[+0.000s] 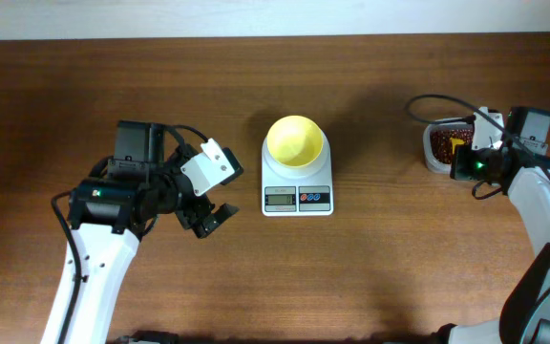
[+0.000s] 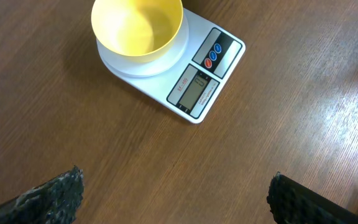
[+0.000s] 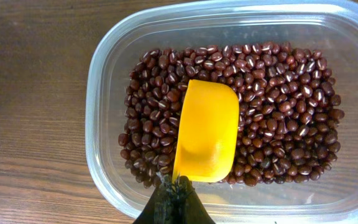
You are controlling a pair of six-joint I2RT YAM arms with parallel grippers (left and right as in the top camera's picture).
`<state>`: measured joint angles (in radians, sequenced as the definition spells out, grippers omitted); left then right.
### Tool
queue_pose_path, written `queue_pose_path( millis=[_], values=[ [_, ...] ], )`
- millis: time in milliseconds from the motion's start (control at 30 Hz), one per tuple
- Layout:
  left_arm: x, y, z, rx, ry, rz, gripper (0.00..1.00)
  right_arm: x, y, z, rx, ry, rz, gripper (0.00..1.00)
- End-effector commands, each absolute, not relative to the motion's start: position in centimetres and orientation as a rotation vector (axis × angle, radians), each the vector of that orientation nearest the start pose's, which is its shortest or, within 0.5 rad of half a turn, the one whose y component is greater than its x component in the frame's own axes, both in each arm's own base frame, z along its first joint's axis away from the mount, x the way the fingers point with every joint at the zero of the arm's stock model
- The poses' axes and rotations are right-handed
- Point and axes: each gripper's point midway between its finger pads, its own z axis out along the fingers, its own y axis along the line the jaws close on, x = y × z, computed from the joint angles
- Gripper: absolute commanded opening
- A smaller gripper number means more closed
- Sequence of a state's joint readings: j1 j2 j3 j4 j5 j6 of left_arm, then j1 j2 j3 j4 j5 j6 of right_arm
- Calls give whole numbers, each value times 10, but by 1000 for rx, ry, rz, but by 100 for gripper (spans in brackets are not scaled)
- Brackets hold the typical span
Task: Scoop item into bowl and weigh 50g on scale
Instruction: 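Move the held scoop with the right gripper over the bean tub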
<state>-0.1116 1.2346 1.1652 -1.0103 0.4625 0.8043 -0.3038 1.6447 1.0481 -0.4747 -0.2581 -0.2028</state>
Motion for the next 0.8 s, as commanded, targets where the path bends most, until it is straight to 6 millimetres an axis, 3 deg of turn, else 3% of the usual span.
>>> queue_pose_path(
  millis=[0,67,200,367,700,767],
  values=[
    [281,-108,211,1250,2162,-327,99,381,-65,72,184,2586,393,4],
    [281,-108,211,1250,2162,-328,99,379,-74,75,308,2557,468,4],
    [281,-108,211,1250,2162,-328,99,377,-75,76,384,2511,629,4],
    [281,-108,211,1250,2162,-328,99,373,-75,65,486,2535,672,4],
    [281,-108,211,1250,2163,-327,99,373,-75,65,550,2529,693,4],
    [281,-108,211,1250,2162,-328,99,375,-67,71,540,2506,763,4]
  ],
)
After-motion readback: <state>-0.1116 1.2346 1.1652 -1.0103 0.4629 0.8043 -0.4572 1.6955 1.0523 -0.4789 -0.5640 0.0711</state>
